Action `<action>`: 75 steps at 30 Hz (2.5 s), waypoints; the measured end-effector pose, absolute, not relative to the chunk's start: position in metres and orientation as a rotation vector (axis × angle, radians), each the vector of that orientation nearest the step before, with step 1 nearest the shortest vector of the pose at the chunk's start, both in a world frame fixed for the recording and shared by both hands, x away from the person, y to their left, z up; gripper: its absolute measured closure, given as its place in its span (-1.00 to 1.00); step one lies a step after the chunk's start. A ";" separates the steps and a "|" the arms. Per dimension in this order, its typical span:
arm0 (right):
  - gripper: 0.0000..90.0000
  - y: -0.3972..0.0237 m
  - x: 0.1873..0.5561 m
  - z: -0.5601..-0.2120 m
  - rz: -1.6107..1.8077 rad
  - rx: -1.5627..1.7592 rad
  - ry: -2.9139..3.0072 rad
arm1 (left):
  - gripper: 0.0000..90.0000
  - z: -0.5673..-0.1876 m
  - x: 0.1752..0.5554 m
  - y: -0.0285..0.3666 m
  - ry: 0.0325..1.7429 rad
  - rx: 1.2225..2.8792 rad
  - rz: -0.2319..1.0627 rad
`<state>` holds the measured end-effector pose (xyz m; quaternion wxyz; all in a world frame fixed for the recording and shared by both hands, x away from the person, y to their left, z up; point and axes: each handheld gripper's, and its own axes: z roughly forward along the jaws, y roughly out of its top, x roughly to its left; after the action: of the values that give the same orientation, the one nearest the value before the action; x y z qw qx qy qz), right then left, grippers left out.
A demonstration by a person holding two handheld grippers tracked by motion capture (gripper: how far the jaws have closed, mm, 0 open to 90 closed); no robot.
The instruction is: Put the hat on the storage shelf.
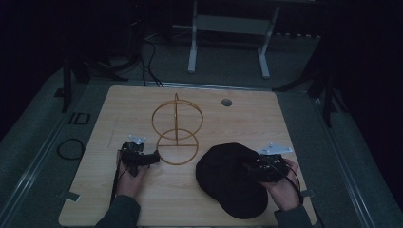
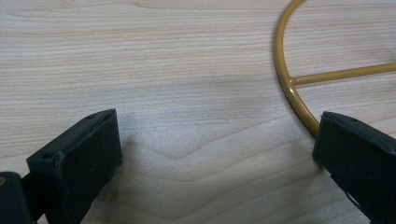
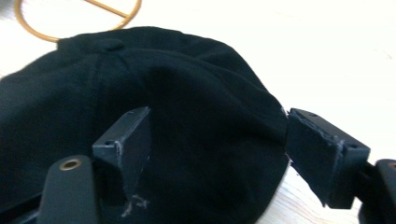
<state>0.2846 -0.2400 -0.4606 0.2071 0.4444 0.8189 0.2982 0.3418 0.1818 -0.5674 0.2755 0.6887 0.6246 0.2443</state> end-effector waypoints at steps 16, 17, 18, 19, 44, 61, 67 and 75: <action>-0.61 -0.203 0.286 -0.453 0.916 1.182 2.334 | -0.98 -0.567 0.342 0.182 1.679 1.851 0.656; -0.63 -0.199 0.286 -0.453 0.919 1.177 2.337 | -0.98 -0.567 0.342 0.182 1.679 1.851 0.656; -0.64 -0.196 0.287 -0.453 0.923 1.174 2.338 | -0.98 -0.567 0.342 0.182 1.679 1.851 0.656; -0.66 -0.193 0.288 -0.454 0.925 1.171 2.342 | -0.98 -0.567 0.342 0.182 1.679 1.851 0.656; -0.80 -0.154 0.290 -0.481 0.824 1.177 2.399 | -0.98 -0.567 0.342 0.182 1.679 1.850 0.657; -0.31 -0.170 0.287 -0.496 0.773 1.232 2.475 | -0.98 -0.567 0.342 0.182 1.679 1.851 0.656; 0.33 -0.176 0.289 -0.500 0.807 1.250 2.532 | -0.98 -0.567 0.342 0.182 1.679 1.851 0.656; 0.87 -0.176 0.291 -0.501 0.809 1.223 2.576 | -0.98 -0.567 0.342 0.182 1.679 1.851 0.657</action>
<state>0.2910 -0.1761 -0.5013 0.0886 0.4111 0.8656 0.2718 0.3417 0.1817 -0.5674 0.2755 0.6886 0.6247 0.2444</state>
